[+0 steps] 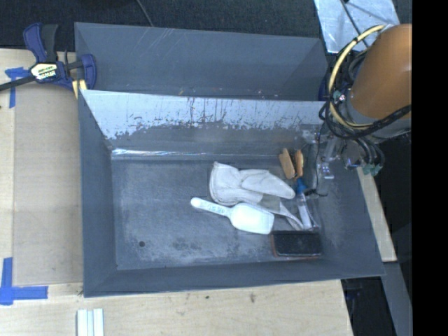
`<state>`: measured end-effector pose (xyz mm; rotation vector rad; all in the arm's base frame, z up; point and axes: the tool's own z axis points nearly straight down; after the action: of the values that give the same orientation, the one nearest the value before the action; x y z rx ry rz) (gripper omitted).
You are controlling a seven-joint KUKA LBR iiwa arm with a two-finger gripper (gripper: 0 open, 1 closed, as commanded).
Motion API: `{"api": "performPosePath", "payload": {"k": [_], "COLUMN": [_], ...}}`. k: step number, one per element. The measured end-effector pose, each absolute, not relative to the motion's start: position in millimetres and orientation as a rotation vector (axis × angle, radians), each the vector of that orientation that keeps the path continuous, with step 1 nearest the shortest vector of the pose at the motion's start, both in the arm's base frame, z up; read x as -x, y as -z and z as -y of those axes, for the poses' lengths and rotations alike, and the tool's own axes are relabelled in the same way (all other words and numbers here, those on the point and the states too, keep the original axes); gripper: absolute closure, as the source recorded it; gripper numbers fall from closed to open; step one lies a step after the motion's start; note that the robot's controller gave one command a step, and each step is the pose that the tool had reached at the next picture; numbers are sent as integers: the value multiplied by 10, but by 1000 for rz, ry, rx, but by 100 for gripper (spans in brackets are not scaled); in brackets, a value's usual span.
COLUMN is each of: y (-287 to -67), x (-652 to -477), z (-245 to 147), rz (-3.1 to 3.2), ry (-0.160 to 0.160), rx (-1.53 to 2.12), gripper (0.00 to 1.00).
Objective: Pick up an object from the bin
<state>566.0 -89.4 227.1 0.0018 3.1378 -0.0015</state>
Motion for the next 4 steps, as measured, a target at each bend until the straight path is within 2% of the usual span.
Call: {"api": "performPosePath", "payload": {"k": [1,2,3,4], "y": [-1863,-1402,-1403,-1403], "x": [-5750,-5914,-5915,-5915], "z": [795,577,578,578], "rz": [-3129,-3125,-3125,-3125], "ry": [4,0,1,1], "rx": [24,-290,-289,-289], "gripper": [0,100,0,0]}}
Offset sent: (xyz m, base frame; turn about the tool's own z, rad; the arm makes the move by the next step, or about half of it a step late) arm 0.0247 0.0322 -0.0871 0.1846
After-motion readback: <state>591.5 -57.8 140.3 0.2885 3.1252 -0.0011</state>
